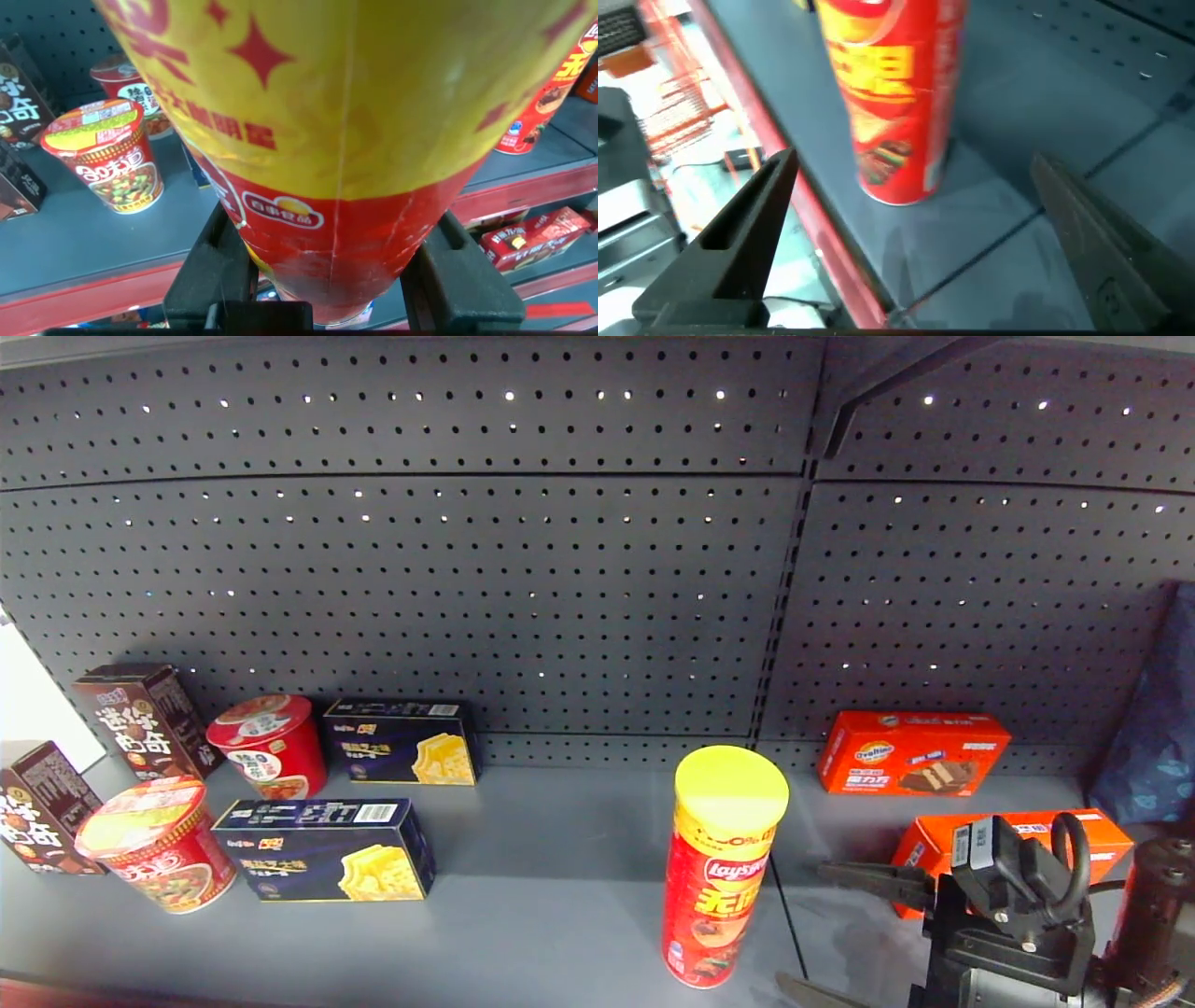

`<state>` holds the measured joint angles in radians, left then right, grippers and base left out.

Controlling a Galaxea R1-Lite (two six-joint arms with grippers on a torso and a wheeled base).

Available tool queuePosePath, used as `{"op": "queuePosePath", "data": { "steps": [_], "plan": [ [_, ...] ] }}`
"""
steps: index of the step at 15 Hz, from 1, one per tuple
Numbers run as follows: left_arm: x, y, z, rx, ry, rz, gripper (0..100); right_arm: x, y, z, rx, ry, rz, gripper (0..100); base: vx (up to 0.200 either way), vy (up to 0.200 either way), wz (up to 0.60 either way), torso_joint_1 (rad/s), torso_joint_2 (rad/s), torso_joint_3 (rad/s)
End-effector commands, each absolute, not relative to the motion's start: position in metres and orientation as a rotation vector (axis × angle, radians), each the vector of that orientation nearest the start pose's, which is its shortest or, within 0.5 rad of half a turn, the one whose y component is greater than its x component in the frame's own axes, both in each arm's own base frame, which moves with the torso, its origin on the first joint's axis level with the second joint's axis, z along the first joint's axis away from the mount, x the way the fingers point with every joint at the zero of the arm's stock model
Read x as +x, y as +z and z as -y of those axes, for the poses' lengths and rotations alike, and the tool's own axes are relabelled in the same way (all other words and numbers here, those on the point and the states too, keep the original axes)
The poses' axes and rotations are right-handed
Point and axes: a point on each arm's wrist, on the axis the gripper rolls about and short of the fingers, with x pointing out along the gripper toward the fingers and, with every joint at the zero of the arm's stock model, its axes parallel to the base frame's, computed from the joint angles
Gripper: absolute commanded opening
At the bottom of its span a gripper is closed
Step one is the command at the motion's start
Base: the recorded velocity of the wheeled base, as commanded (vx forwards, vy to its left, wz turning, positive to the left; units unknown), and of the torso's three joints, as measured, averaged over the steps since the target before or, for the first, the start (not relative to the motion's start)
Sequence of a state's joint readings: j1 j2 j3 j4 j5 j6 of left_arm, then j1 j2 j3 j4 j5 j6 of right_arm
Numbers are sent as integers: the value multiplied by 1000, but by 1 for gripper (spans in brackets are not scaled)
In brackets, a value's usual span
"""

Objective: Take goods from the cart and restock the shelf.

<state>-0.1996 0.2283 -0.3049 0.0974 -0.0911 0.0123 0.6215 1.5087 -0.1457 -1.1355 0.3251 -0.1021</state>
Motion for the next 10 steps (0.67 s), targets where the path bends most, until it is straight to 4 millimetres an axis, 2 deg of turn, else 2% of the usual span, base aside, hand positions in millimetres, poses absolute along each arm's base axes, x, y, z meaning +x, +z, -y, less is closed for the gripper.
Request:
{"op": "queuePosePath", "data": {
  "steps": [1,4,7,10],
  "plan": [
    [-23,155,-3,13,-290,-6,0,153,117,-120,-133,959,-206,100,0,0,0,0,0,0],
    [-27,154,-3,11,-288,17,0,163,118,-114,-132,876,-206,100,0,0,0,0,0,0],
    [-28,151,-4,11,-287,19,0,177,136,-118,-120,824,-122,100,0,0,0,0,0,0],
    [-28,151,-4,10,-290,17,0,173,147,-113,-122,755,-93,100,0,0,0,0,0,0]
  ]
}}
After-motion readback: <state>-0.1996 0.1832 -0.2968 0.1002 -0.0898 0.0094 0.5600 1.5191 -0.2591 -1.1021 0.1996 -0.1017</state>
